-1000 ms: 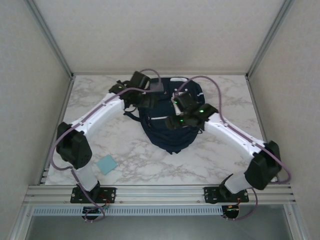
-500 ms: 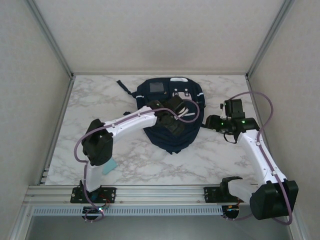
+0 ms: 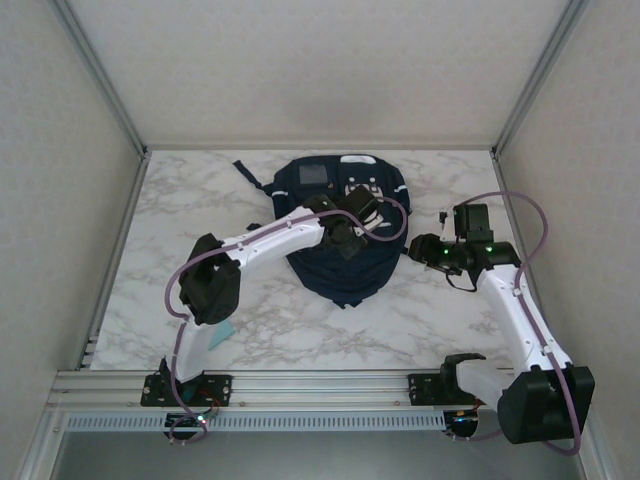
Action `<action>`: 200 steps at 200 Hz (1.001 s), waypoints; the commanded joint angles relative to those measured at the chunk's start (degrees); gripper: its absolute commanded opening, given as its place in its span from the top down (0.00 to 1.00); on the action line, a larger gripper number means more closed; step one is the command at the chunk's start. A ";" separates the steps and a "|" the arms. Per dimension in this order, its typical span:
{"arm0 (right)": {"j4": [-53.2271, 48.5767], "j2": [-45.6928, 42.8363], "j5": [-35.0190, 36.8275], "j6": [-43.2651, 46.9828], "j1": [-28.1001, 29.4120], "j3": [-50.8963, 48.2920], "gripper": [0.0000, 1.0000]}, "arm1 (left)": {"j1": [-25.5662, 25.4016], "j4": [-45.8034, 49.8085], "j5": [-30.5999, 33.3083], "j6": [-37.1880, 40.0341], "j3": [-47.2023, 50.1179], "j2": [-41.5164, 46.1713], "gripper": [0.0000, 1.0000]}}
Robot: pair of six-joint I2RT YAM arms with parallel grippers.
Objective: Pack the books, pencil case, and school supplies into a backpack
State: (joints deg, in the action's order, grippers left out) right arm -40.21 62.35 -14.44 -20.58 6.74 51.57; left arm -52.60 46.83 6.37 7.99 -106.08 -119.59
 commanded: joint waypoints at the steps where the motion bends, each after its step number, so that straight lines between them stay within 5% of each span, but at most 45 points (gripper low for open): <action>1: 3.31 -0.42 -4.82 -2.77 -0.24 -1.02 0.50 | 0.95 1.90 1.72 -1.17 -3.64 1.64 1.00; 36: 11.08 1.30 -9.09 -7.61 2.59 -2.33 0.51 | 2.62 1.73 1.45 -4.08 -6.69 1.67 1.00; 85: 18.76 11.27 -6.39 -10.32 10.91 1.87 0.52 | 4.12 0.88 0.40 -6.47 -13.38 1.29 1.00; 139: 24.32 22.32 -3.92 -14.21 13.97 8.16 0.50 | 5.86 3.01 0.02 -9.69 -19.20 -2.13 1.00; 155: 24.33 24.93 -2.98 -15.45 14.60 10.45 0.32 | 6.11 3.18 -0.60 -10.26 -19.76 -1.92 1.00; 164: 24.37 25.91 -2.58 -15.89 14.73 11.40 0.03 | 6.21 3.17 -0.91 -10.49 -19.86 -1.64 1.00; 200: 25.25 24.91 -1.91 -16.22 15.01 10.62 0.01 | 6.46 3.57 -1.01 -11.22 -20.37 -1.14 1.00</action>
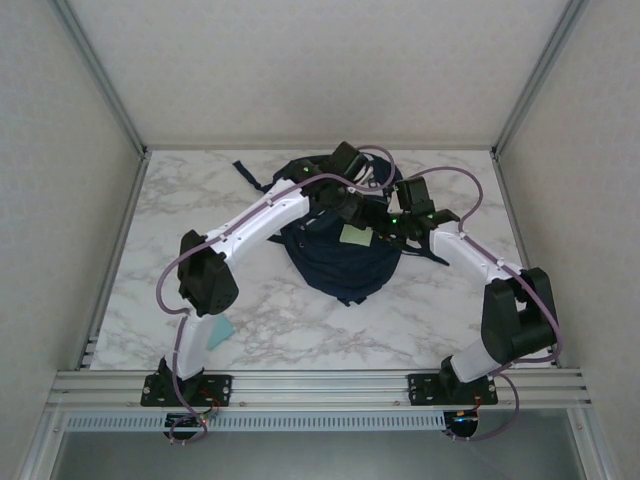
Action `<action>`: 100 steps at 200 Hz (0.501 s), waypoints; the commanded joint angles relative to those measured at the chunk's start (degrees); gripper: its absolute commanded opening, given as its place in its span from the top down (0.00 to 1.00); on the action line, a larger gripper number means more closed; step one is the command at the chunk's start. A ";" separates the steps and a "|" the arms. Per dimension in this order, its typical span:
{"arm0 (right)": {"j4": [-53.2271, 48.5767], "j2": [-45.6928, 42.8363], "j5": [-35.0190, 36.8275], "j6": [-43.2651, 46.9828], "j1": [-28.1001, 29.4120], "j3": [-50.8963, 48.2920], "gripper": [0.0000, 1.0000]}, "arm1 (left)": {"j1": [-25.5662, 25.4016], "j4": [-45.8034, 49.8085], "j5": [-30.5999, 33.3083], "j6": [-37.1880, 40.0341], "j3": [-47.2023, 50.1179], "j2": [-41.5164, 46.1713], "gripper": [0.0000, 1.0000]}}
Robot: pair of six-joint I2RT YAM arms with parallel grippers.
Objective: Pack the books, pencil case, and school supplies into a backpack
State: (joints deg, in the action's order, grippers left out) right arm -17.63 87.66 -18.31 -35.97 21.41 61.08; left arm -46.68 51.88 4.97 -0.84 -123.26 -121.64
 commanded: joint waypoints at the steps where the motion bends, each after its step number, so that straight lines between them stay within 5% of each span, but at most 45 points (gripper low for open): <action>1: 2.59 -0.43 2.05 -0.80 0.32 1.00 0.01 | 0.58 -1.50 0.30 -2.44 -3.20 0.90 1.00; 45: -0.98 -5.20 3.05 1.22 2.43 -2.90 0.06 | 0.89 -1.04 -0.39 -3.40 -3.99 1.32 1.00; 100: 6.50 -1.85 -0.58 -2.33 4.39 -5.36 0.48 | 0.82 -0.07 -3.83 -5.36 -5.50 0.51 1.00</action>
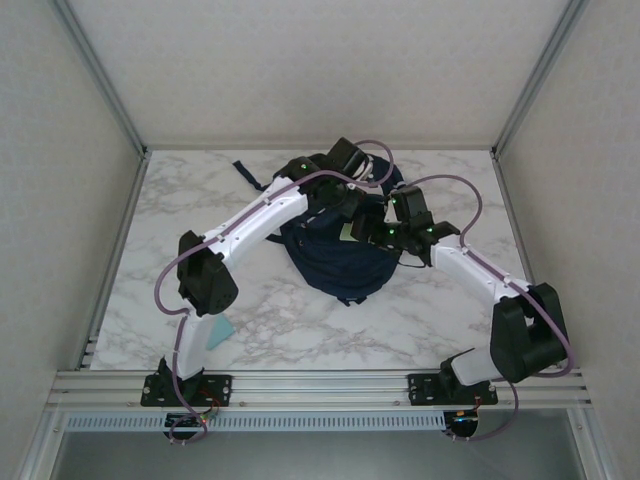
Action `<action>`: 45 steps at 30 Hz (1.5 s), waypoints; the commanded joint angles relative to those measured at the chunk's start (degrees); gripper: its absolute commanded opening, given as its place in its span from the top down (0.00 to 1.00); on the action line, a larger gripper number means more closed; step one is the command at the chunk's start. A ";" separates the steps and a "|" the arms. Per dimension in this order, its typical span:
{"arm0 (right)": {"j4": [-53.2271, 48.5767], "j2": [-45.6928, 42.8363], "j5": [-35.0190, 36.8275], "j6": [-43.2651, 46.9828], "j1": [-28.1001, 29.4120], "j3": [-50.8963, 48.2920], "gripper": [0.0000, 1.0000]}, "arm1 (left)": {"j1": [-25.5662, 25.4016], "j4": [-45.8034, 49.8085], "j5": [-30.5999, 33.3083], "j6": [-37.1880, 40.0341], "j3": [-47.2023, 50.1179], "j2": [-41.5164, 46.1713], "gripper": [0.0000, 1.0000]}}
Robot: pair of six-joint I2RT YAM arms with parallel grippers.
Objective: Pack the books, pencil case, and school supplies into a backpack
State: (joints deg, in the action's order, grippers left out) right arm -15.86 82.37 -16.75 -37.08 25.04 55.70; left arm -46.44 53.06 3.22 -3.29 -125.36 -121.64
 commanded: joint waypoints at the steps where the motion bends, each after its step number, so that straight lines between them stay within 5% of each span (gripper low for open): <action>1: 4.93 3.69 -2.27 -1.27 0.74 0.11 0.49 | 0.57 -1.23 -2.13 -2.93 -3.40 0.52 1.00; 6: 10.16 11.06 -4.18 -1.36 1.27 5.43 0.62 | 0.38 -1.05 -3.26 -3.72 -2.20 1.07 1.00; 11: 8.18 11.19 -4.10 1.12 1.40 7.34 0.62 | 0.72 -1.12 -1.49 -5.15 -0.08 2.06 1.00; 15: 0.13 3.84 0.01 5.89 1.36 4.41 0.48 | 1.65 -0.93 0.24 -7.11 1.91 3.11 1.00; 19: -8.49 -5.82 6.92 9.72 1.33 1.15 0.02 | 1.96 -0.96 0.90 -8.03 5.10 4.58 1.00; 20: -10.66 -7.72 9.26 10.34 1.28 0.71 0.01 | 1.96 -0.94 0.78 -8.27 5.92 4.91 1.00; 24: -10.27 -17.24 16.78 10.58 0.87 -3.34 0.01 | 1.97 -1.80 0.39 -9.82 11.72 8.05 0.76; 30: -13.08 -22.78 25.24 13.62 -1.03 -1.56 0.01 | 2.12 -2.29 5.74 -15.14 23.66 16.59 0.05; 31: -14.22 -22.39 26.12 14.59 -1.08 -0.48 0.01 | 2.14 -2.08 7.15 -16.81 26.24 18.65 0.00; 45: -11.02 -15.72 16.83 15.42 -1.08 -0.21 0.01 | 12.17 1.23 9.83 -46.24 67.36 46.45 0.00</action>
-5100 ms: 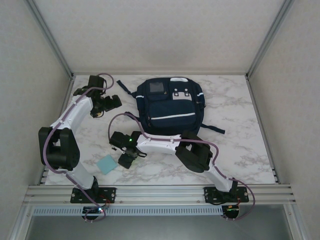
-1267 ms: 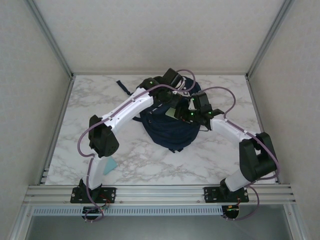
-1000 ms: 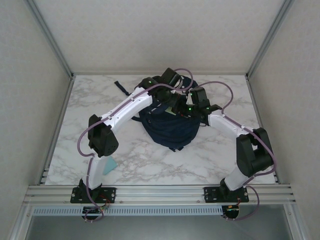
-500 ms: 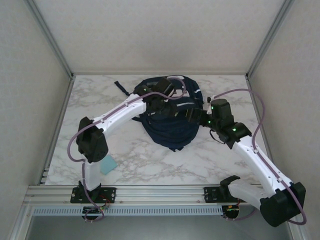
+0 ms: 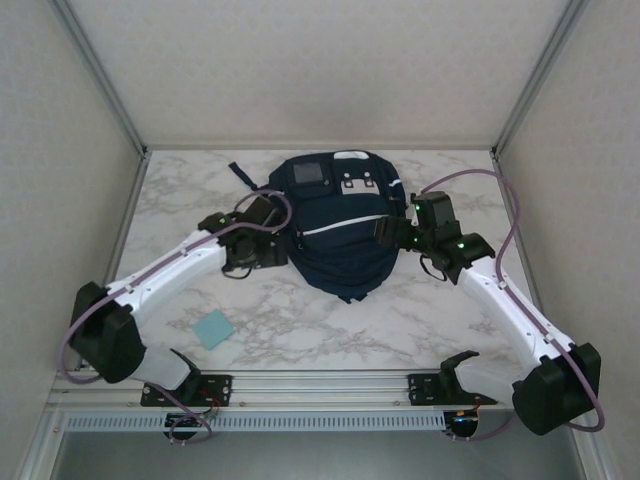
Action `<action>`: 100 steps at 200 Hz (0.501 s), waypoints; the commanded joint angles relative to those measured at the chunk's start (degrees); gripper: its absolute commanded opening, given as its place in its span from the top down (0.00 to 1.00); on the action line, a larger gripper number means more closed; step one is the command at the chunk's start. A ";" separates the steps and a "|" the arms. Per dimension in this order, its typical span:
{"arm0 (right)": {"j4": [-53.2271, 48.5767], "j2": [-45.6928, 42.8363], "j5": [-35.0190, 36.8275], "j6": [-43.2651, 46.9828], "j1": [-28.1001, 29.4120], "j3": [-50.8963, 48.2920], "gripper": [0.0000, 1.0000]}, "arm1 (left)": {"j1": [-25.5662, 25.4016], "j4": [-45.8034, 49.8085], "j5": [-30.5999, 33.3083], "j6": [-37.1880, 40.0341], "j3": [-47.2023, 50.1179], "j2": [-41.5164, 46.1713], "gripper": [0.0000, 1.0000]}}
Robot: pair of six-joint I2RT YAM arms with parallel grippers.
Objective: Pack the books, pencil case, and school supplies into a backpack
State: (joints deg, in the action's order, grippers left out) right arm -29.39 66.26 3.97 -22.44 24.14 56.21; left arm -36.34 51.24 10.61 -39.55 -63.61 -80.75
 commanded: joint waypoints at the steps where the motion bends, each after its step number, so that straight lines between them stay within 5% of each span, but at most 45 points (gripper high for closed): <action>1: 2.87 0.46 -4.45 0.79 -0.19 -1.11 0.01 | 2.82 3.55 2.76 -11.27 7.56 7.25 0.00; 37: 5.21 1.48 -7.72 0.07 -0.14 -2.83 0.01 | 7.18 6.46 3.23 -15.00 15.90 13.78 0.00; 100: 7.10 2.17 -11.46 -0.68 -0.05 -3.59 0.01 | 10.07 4.22 -0.44 -22.61 23.31 12.22 0.00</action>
State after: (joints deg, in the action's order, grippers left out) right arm -24.40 68.69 -5.17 -22.55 24.14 53.47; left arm -27.46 55.07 10.55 -55.24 -42.46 -68.51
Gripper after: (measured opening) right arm 0.988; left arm 0.998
